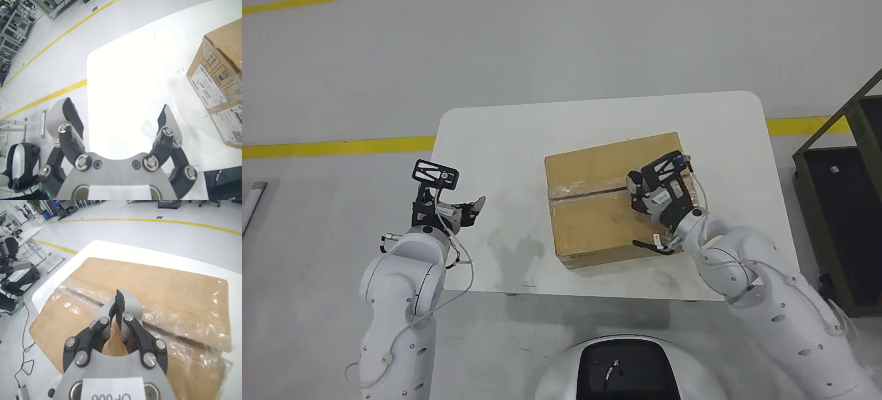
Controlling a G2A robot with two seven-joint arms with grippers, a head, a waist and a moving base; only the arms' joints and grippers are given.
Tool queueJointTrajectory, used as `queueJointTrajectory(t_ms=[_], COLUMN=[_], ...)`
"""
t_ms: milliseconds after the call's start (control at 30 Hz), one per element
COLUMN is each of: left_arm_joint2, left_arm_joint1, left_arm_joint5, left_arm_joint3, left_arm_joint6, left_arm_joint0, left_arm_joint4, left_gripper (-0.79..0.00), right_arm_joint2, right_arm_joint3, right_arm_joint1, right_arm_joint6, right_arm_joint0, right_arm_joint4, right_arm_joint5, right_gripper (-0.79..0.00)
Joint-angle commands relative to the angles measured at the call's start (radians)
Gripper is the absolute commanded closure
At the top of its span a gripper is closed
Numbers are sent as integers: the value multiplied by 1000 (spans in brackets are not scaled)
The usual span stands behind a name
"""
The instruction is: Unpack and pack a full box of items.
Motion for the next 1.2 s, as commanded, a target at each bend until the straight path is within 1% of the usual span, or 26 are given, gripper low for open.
queueJointTrajectory(t_ms=[0,233,600,833,933,1033,1167], left_arm_joint2=[0,0,0,0,0,0,0], left_arm_joint1=[0,0,0,0,0,0,0], left_arm_joint5=[0,0,0,0,0,0,0], left_arm_joint3=[0,0,0,0,0,0,0], left_arm_joint6=[0,0,0,0,0,0,0], left_arm_joint0=[0,0,0,0,0,0,0], left_arm_joint4=[0,0,0,0,0,0,0], left_gripper=[-785,-785,-785,-785,-785,-785,-785], right_arm_joint2=[26,108,186,245,283,333,368], right_arm_joint3=[-13,-41,-79,-123,-156,-157,-137], right_arm_joint1=[4,15,25,29,32,37,43], right_arm_joint6=[9,24,38,19,12,4,-9], right_arm_joint0=[-17,-62,-110,-110,-113,-142,-206], right_arm_joint4=[-8,-30,-53,-41,-63,-89,-116], right_arm_joint5=[4,17,37,39,59,69,40], right_gripper=[0,0,0,0,0,0,0])
